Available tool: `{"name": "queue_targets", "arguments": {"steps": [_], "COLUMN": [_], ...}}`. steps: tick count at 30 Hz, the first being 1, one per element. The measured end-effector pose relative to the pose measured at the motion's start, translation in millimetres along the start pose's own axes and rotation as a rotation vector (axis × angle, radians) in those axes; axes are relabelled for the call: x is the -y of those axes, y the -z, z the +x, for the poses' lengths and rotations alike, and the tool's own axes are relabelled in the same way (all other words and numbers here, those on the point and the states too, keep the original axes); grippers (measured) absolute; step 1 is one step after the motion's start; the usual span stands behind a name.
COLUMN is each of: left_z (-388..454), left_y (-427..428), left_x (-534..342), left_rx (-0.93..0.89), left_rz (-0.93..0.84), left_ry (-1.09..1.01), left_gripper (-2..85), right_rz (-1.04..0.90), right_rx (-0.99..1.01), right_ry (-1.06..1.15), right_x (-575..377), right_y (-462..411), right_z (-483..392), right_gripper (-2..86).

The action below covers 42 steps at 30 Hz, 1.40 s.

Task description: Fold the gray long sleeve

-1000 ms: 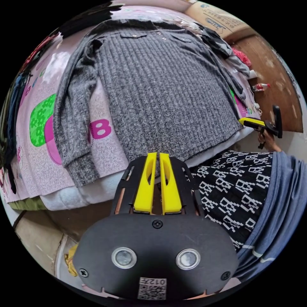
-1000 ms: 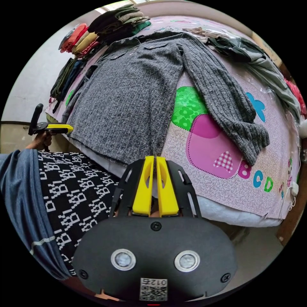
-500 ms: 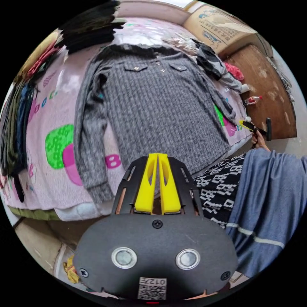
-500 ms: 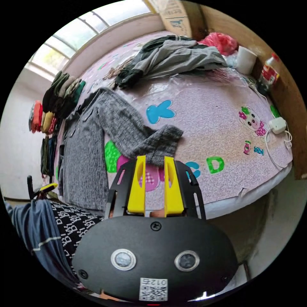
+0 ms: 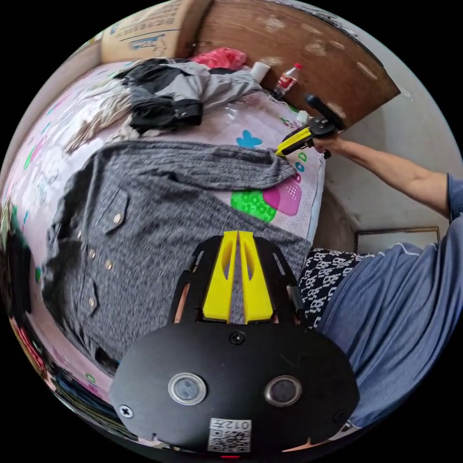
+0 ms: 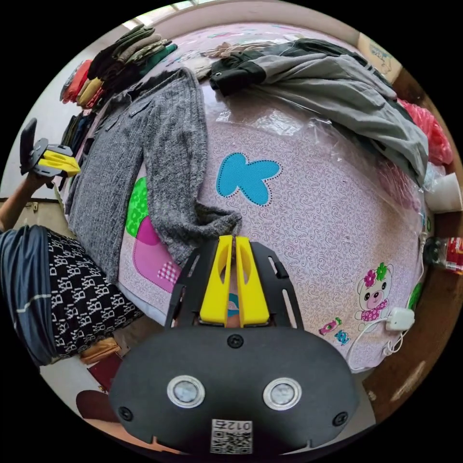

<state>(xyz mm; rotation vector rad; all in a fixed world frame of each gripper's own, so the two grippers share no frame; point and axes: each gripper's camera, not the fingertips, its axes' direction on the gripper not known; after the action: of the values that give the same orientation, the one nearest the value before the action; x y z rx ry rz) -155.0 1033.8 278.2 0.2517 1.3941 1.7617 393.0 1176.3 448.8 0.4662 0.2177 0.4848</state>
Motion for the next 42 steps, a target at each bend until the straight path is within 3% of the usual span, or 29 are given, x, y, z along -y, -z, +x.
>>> {"name": "queue_targets", "arguments": {"steps": [4,11,16,21,27,34,37,39,42], "left_z": [33.1,31.4,-13.6,-84.9,-177.9,-287.0,-305.7,-307.7,-306.3], "left_y": [-12.7,1.8,46.8,112.1,180.0,145.1,121.6,116.8,121.2], "left_x": [44.2,76.8,69.7,25.7,-87.4,-236.5,-279.0,-291.6,-286.5], "left_rx": [-0.019,-0.123,-0.163,-0.291,-0.276,-0.268,-0.243,-0.235,-0.164], "left_rz": [0.015,0.123,0.242,0.438,0.608,0.562,0.541,0.563,0.574], "left_ry": [-0.123,-0.069,-0.025,0.060,0.236,0.685,0.843,0.882,0.876], "left_gripper": [0.5,1.5,2.0,2.2,2.2,1.8,1.5,1.4,1.3], "right_rz": [0.054,0.072,0.222,0.300,0.132,-0.210,-0.239,-0.272,-0.151], "right_rx": [0.301,0.539,0.827,0.934,0.870,0.639,0.487,0.491,0.506], "right_ry": [-0.046,-0.071,-0.072,0.029,0.275,0.382,0.377,0.393,0.480], "right_x": [15.0,50.5,88.1,163.7,302.5,445.6,466.2,469.1,456.9], "right_y": [22.3,41.6,57.6,72.5,28.8,-174.5,-246.6,-272.0,-263.6], "right_z": [13.9,8.4,3.7,-46.8,-202.2,-370.1,-402.4,-417.6,-424.5], "right_gripper": [12.1,11.3,10.0,8.3,5.3,4.2,8.1,12.5,11.7]}}
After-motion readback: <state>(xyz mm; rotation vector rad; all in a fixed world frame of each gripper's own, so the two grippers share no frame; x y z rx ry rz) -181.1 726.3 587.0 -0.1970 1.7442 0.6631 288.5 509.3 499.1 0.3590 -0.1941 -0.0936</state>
